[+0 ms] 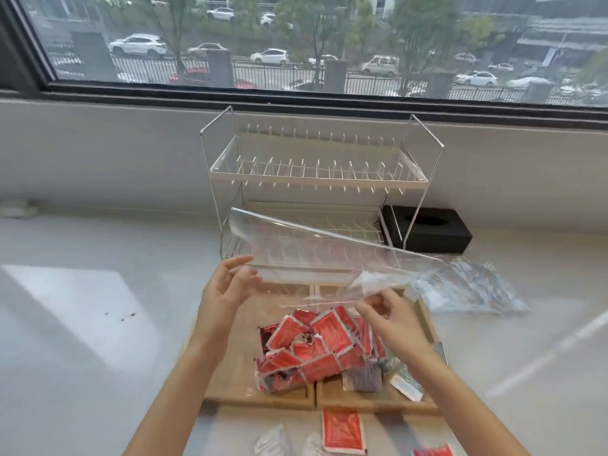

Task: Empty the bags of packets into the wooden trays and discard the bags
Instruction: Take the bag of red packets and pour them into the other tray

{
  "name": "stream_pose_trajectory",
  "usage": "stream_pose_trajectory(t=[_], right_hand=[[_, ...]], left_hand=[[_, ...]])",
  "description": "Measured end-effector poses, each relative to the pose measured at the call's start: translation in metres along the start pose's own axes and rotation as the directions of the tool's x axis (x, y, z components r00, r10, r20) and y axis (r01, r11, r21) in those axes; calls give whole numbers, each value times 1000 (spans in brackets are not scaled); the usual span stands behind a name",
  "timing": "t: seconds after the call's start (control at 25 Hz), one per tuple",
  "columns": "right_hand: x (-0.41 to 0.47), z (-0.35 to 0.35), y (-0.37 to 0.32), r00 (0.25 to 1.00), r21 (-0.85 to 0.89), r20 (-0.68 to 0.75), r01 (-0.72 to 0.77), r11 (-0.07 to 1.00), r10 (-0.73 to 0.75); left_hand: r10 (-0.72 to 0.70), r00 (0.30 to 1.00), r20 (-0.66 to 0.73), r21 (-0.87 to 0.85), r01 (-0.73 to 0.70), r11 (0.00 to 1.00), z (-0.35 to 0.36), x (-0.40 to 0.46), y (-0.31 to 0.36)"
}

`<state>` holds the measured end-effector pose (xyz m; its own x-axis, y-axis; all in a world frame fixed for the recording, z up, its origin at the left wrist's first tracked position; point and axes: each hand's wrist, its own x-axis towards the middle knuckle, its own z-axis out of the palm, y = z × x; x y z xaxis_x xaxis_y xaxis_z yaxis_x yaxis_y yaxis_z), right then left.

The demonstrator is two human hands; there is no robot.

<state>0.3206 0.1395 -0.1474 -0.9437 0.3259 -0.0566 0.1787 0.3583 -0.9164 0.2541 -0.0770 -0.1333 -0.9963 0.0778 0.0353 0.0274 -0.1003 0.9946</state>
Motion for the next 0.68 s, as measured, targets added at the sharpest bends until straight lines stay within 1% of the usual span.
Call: stream_pose_trajectory(t=[0.08,0.12,0.2,0.24,0.28,0.32,0.36,0.4,0.44,0.48,0.52,0.56,0.6,0.64,0.68], right_hand=[[6,-4,-3,1000,-33,-5,-13,999,13],[11,-7,-5,999,-43,-30,-14,999,13],[19,-17,-15,990,28,-141,20,999,-16],[21,-23,-24,973,92,-222,76,993,-54],[23,-31,-37,942,135,-316,158,978,-108],[25,-39,-51,895,126,-406,256,958,-186],[28,-46,-65,841,66,-464,345,936,-277],[30,-51,-81,799,-14,-472,417,909,-373],[33,-53,-96,778,-85,-429,471,878,-459],[38,-53,-112,784,-126,-336,512,850,-522],[43,-51,-125,814,-140,-194,530,836,-548],[48,-44,-136,852,-158,-7,515,842,-523],[53,-36,-145,873,-196,194,481,854,-448],[57,-26,-150,869,-238,361,438,867,-340],[61,-15,-153,849,-283,474,397,873,-232]], left_hand=[[38,999,-24,-16,-38,999,-2,10,8],[54,998,-35,-31,-55,998,-1,14,12],[91,995,-41,-39,-93,995,1,22,16],[109,993,-38,-37,-110,993,2,24,17],[121,992,-33,-38,-123,992,4,25,19],[135,991,-24,-38,-136,990,6,25,19],[142,990,-15,-44,-143,989,8,24,18],[152,988,-4,-42,-152,988,9,23,17],[166,986,10,-33,-166,986,10,21,18],[184,983,26,-22,-184,983,11,20,18],[199,979,41,-19,-199,980,12,19,19],[211,976,50,-16,-210,977,14,18,21],[221,974,59,-13,-220,975,15,16,22],[232,970,70,-5,-232,973,17,15,24],[242,967,83,5,-244,970,19,13,26]])
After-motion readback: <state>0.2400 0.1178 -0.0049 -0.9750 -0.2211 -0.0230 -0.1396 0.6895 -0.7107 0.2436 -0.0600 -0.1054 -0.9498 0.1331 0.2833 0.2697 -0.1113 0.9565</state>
